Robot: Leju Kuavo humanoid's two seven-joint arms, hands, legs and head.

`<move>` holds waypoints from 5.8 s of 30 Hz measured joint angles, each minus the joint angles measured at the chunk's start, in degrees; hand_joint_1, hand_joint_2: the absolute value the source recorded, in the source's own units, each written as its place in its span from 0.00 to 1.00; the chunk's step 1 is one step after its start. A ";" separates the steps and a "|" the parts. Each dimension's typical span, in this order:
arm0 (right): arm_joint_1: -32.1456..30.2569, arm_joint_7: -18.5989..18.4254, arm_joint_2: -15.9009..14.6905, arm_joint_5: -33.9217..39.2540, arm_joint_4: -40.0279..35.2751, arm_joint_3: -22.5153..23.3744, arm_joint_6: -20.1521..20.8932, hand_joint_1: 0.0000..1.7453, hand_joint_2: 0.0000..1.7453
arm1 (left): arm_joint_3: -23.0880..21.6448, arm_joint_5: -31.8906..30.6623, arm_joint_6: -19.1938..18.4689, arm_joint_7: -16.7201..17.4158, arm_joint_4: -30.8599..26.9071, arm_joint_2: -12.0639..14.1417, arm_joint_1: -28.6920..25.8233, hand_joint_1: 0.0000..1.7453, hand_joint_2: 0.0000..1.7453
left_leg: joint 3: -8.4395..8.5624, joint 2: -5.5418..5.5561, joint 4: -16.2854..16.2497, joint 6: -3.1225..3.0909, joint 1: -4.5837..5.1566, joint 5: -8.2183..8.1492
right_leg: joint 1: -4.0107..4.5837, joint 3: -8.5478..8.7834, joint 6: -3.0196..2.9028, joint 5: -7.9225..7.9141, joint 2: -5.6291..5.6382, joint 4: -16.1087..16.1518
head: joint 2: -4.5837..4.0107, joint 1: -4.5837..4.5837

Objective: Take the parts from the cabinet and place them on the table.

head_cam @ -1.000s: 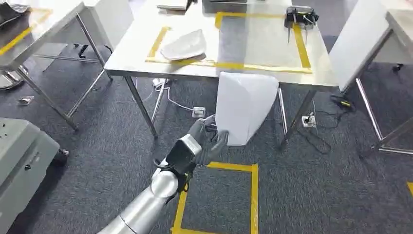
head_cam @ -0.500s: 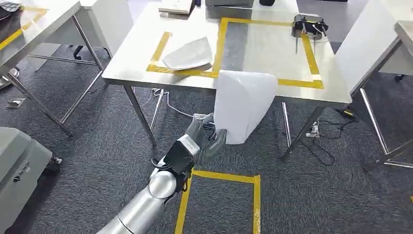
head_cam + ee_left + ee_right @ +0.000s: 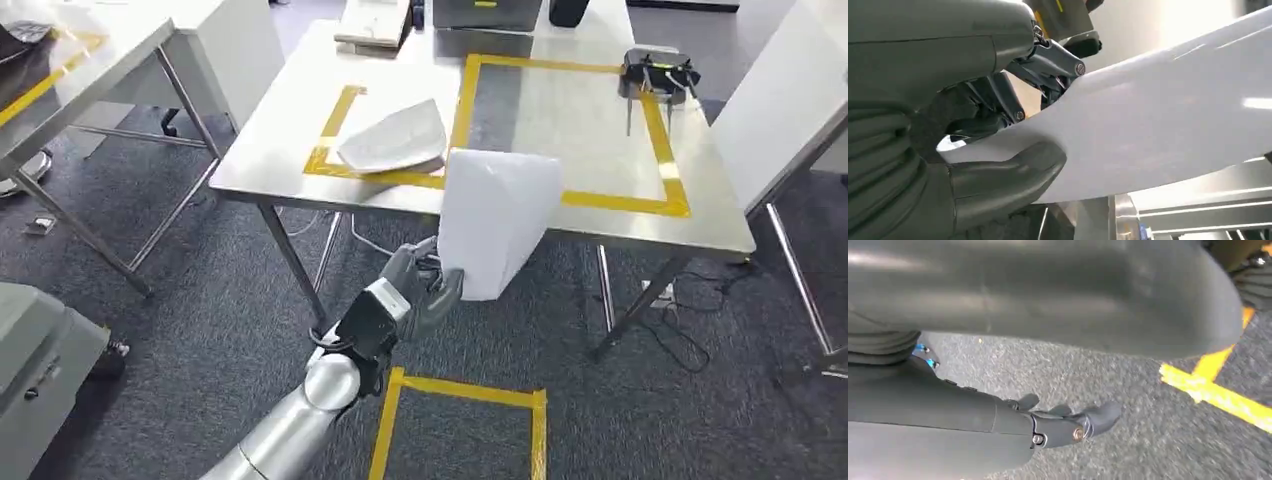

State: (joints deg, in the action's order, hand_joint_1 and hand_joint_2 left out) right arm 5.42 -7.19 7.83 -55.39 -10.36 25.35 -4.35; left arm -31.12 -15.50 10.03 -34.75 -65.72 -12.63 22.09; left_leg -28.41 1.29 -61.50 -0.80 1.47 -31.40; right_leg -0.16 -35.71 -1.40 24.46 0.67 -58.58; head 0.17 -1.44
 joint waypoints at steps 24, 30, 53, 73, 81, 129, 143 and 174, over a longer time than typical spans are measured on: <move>0.44 -0.19 -0.02 -0.22 -0.02 0.00 0.09 0.00 0.00 | 0.00 -0.02 0.00 -0.05 -0.13 0.94 -0.31 1.00 1.00 | -1.21 -0.56 2.30 -1.54 -0.98 1.16 | -0.33 -2.76 2.15 3.19 -0.34 -4.61 | 0.00 -0.29; 0.33 -0.11 0.04 0.20 0.00 0.00 0.07 0.00 0.00 | -0.02 -0.02 -0.13 0.02 -0.13 0.59 -0.08 1.00 1.00 | -0.62 -0.49 0.55 0.24 -0.61 -0.33 | -0.22 -0.35 0.70 0.18 -0.31 -0.19 | 0.00 -0.29; 0.52 -0.35 0.30 -1.75 -0.02 0.20 -0.20 0.00 0.00 | 6.82 -6.12 4.76 21.47 28.47 2.93 19.28 1.00 1.00 | -8.39 -1.00 0.89 -0.79 -1.90 6.11 | -0.98 -4.13 2.92 7.90 -0.37 -13.82 | 0.00 -0.31; 1.46 -0.37 0.24 -2.82 -0.02 0.20 1.71 0.00 0.00 | 8.04 -21.16 4.74 39.73 49.24 13.51 34.42 1.00 1.00 | -7.18 -1.00 2.26 1.20 -1.54 6.23 | -0.20 0.67 1.39 1.98 -0.30 -0.89 | 0.00 -0.29; 1.95 -0.37 0.22 -3.50 -0.02 0.20 2.19 0.00 0.00 | 5.45 -28.28 3.13 45.02 50.71 15.52 34.90 1.00 1.00 | -7.18 -1.01 2.25 1.18 -1.49 6.22 | -0.24 0.70 1.41 1.95 -0.30 -0.86 | 0.00 -0.29; 1.88 0.29 0.17 -2.80 -0.02 0.46 1.79 0.00 0.00 | -3.30 -39.36 2.78 43.89 51.95 15.98 36.34 0.00 0.00 | -7.17 -0.95 2.25 1.18 -1.48 6.21 | -0.30 0.74 1.41 1.95 -0.33 -0.81 | 0.00 -0.27; 1.53 0.66 0.04 -2.71 -0.02 0.83 1.73 0.00 0.00 | -3.30 -39.50 4.24 38.99 51.97 14.51 36.34 0.00 0.00 | -7.19 -0.96 2.06 0.97 -1.24 6.07 | -0.51 0.78 1.54 1.87 -0.34 -0.74 | 0.00 -0.29; 1.20 0.64 -0.33 -2.64 -0.04 0.87 1.68 0.00 0.00 | -3.23 -38.88 7.02 36.02 51.45 11.89 36.07 0.00 0.00 | -14.73 -1.09 -14.78 3.10 -2.53 -0.99 | -0.78 0.86 0.02 2.15 -0.21 -1.00 | 0.00 -0.05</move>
State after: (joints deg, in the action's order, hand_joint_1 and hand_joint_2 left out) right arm 6.62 -6.56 7.50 -58.03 -10.40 26.23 -2.67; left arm -34.36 -54.38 17.05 1.27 -14.27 -0.74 58.17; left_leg -43.14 0.20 -76.28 2.30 -1.06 -32.39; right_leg -0.94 -34.85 -1.38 26.61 0.46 -59.59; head 0.17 -1.49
